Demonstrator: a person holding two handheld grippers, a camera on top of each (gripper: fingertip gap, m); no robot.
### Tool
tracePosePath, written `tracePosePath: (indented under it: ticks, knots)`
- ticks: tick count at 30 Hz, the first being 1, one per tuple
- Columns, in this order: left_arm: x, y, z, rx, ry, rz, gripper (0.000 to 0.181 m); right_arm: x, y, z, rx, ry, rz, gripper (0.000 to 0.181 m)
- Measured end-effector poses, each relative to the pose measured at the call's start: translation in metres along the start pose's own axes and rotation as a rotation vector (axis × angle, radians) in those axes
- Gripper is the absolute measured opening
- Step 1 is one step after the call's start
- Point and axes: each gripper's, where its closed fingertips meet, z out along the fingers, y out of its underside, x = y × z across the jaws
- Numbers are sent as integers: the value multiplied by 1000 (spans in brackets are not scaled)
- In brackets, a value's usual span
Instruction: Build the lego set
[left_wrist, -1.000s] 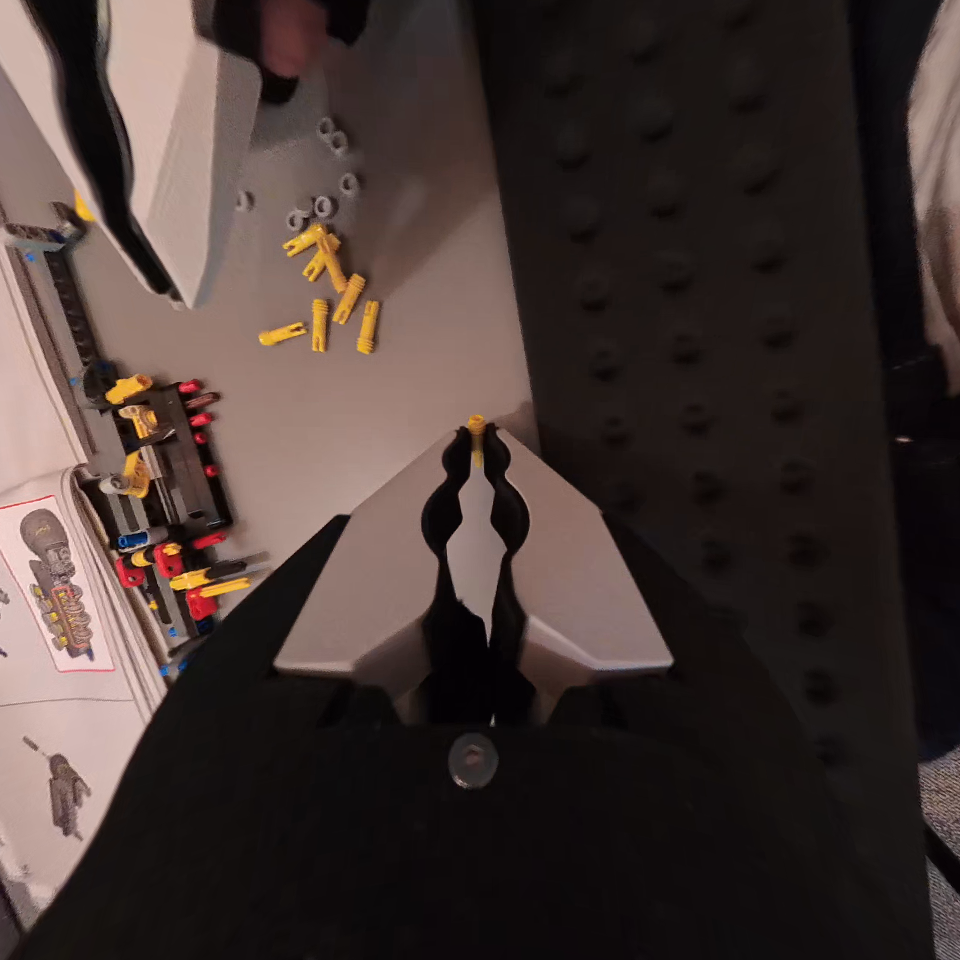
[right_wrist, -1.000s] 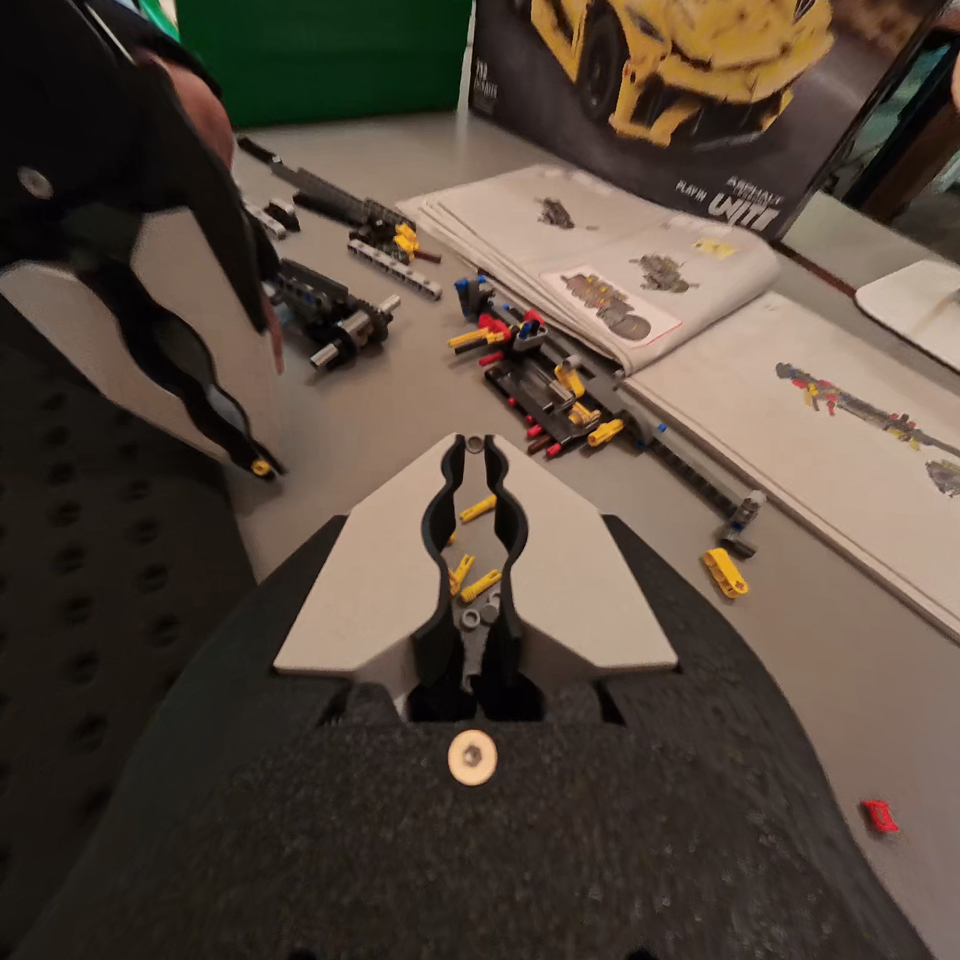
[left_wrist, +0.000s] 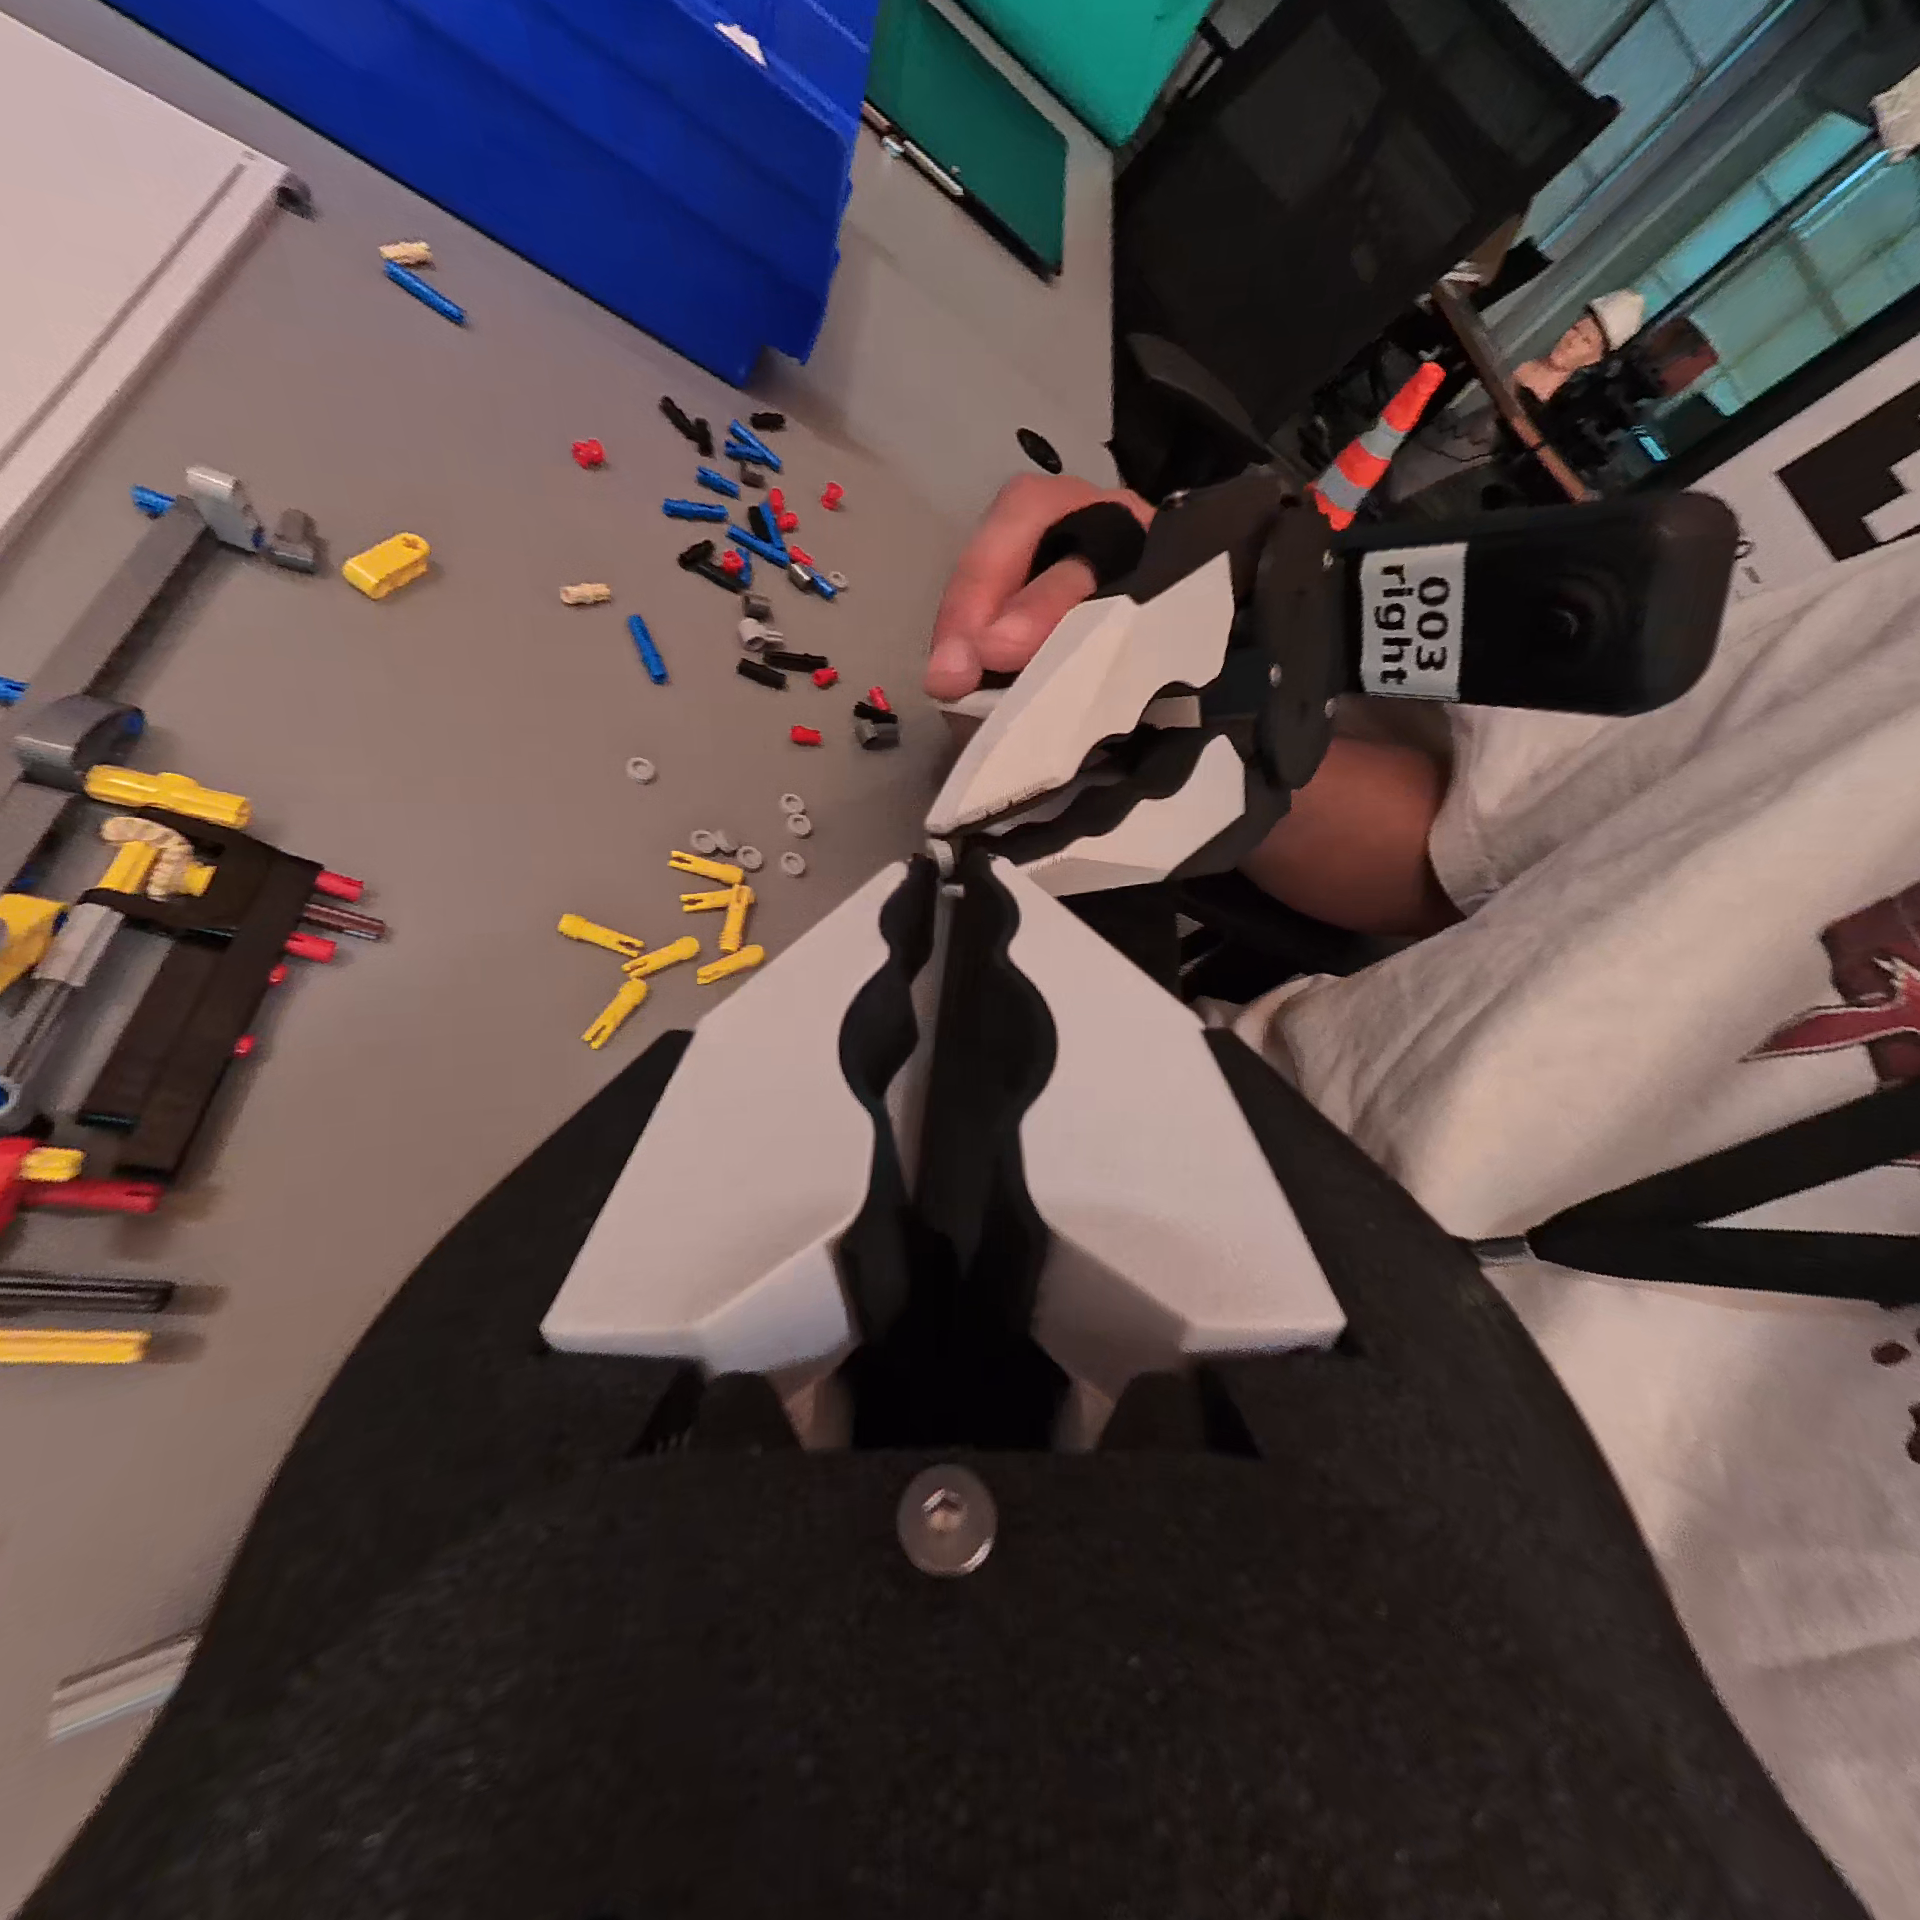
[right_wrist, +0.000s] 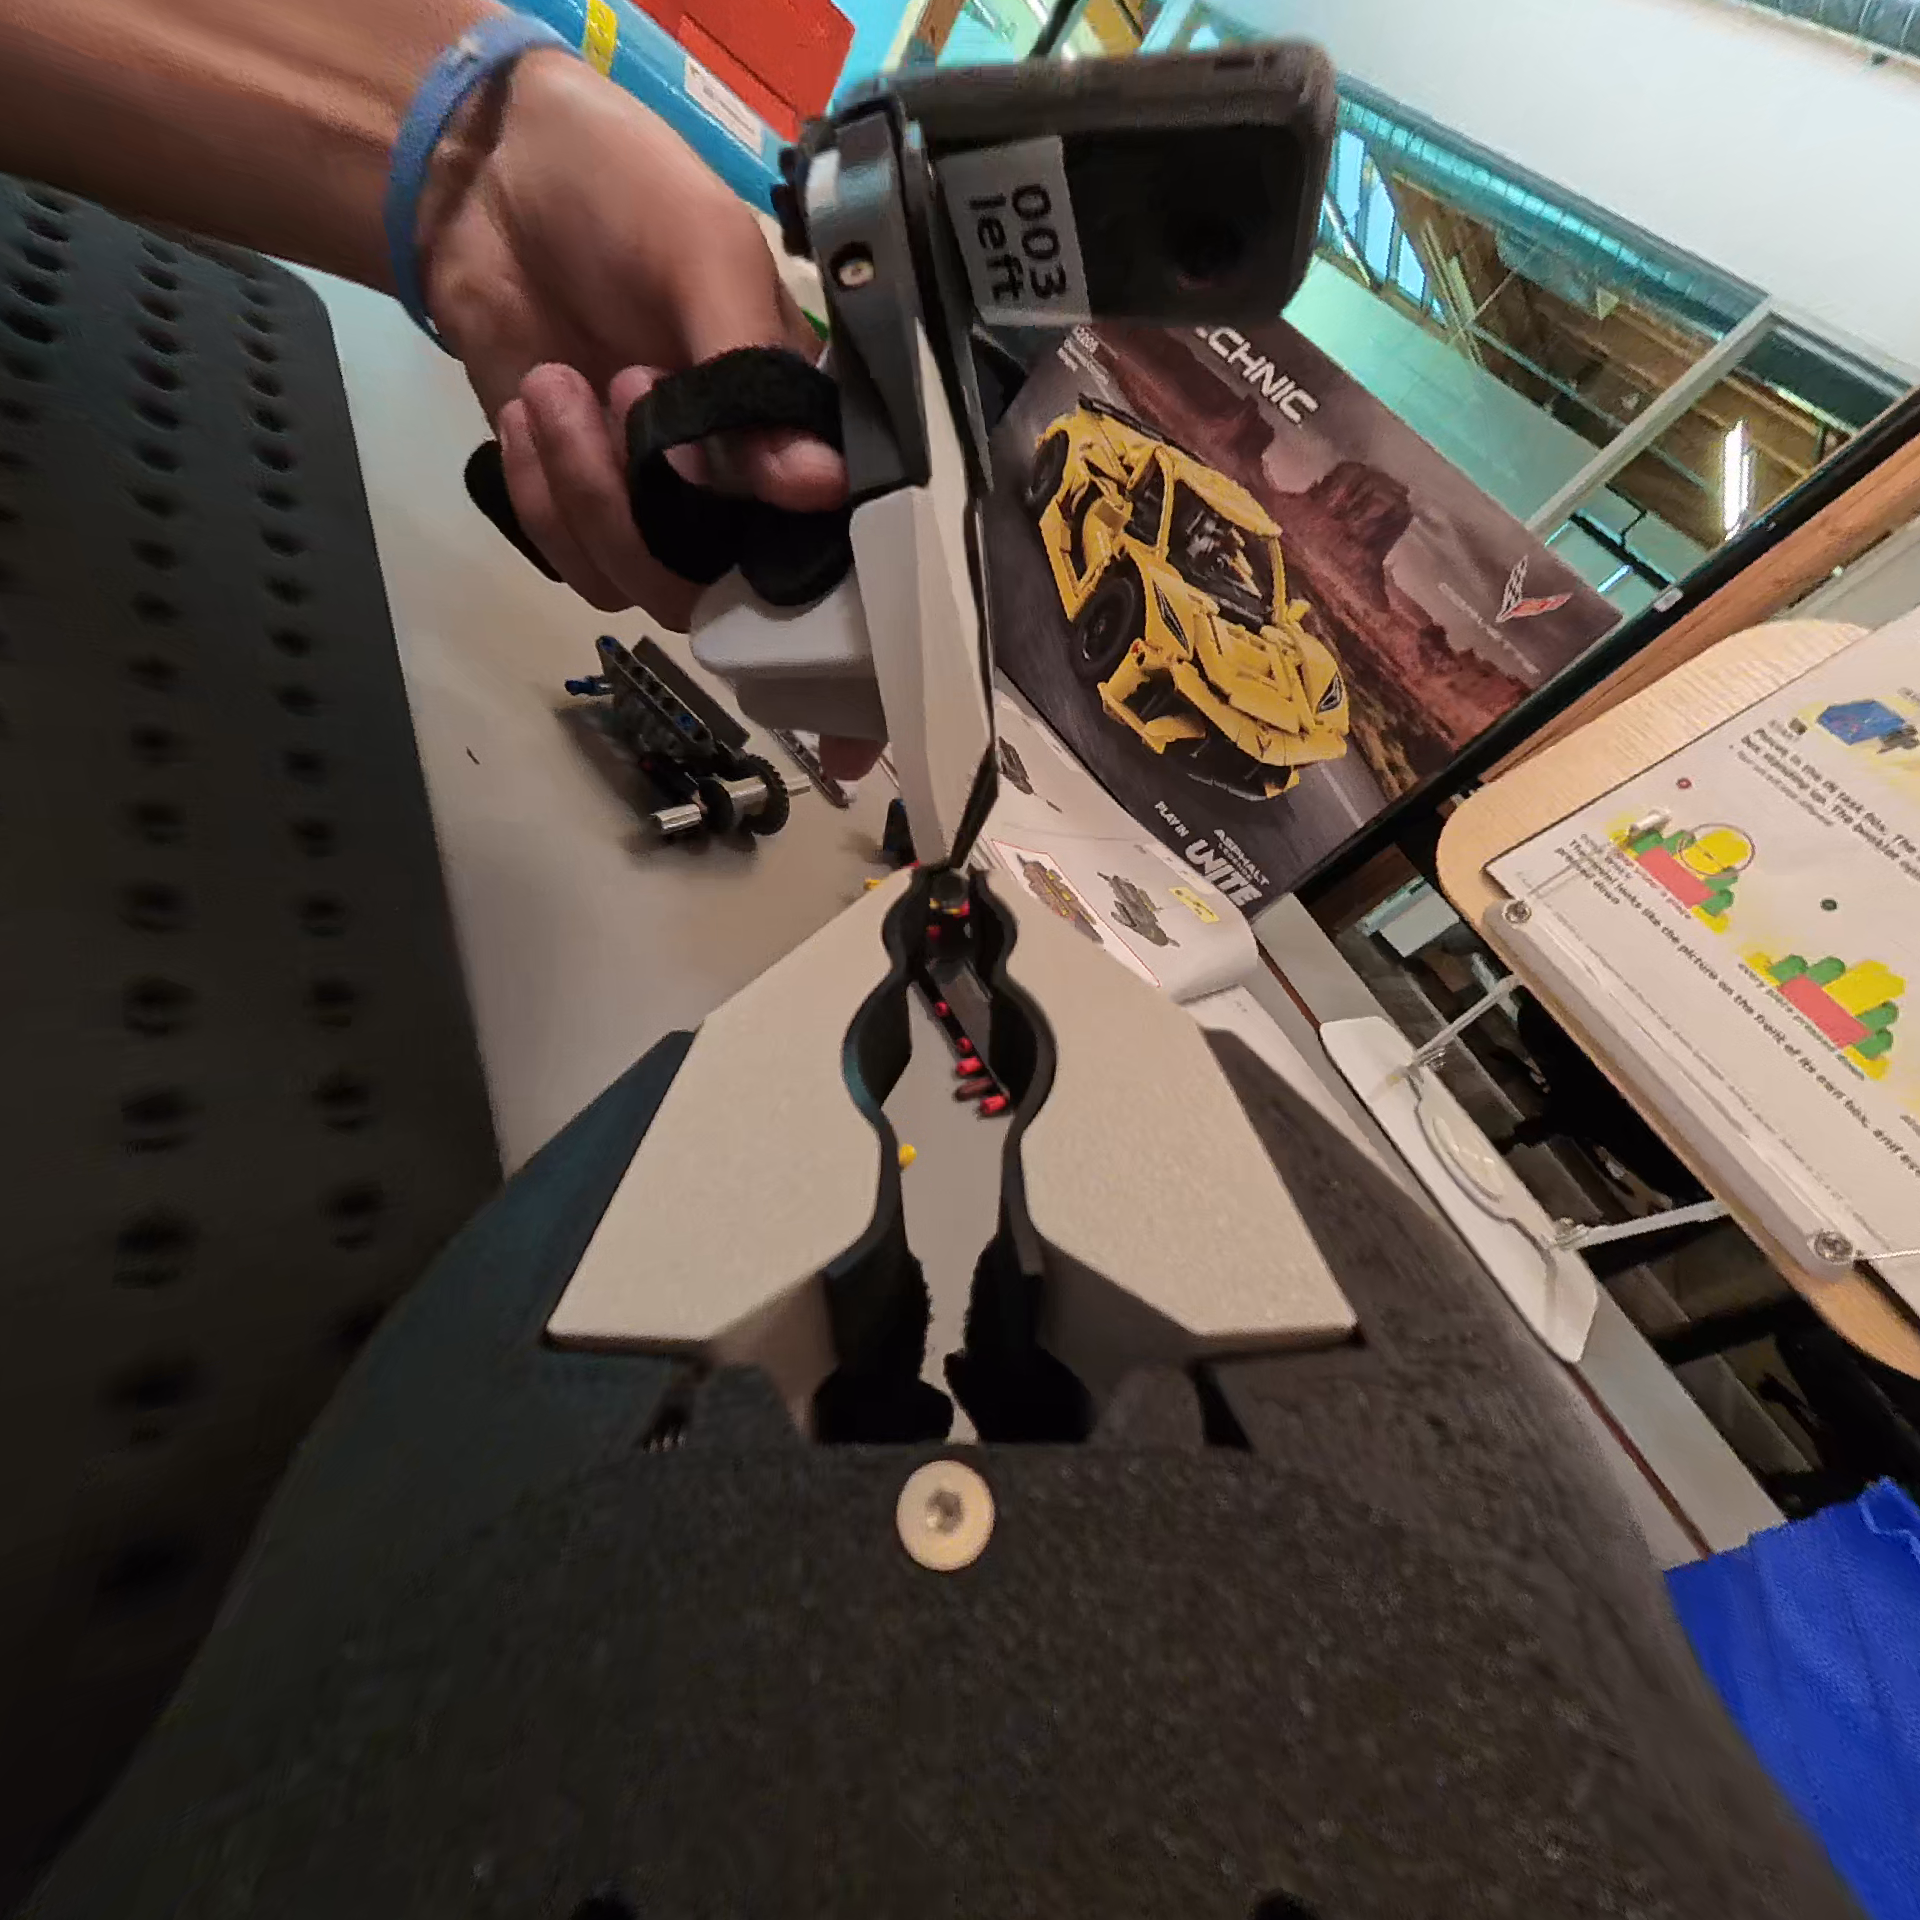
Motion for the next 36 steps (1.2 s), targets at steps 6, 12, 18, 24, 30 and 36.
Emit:
tracePosePath:
  ticks: [6, 12, 18, 24, 30, 36]
  knots:
    - [-5, 8, 1, -56, -17, 30, 3, -6, 5, 3, -39, 24, -121, 7]
    - [1, 16, -3, -117, 59, 163, 1, -18, -5, 0, 27, -119, 52, 9]
    - [0, 10, -7, -139, -41, 536, 2, -8, -18, -13, 148, -313, 498, 11]
    - [-13, 20, -12, -387, -362, 1282, 1, -17, -9, -15, 77, -687, 974, 24]
    - [-3, 20, -13, -519, -397, 1600, 1, -26, -6, -10, 25, -729, 968, 23]
    - [8, 28, -9, -598, -293, 1681, 1, -36, -6, -11, -7, -741, 881, 18]
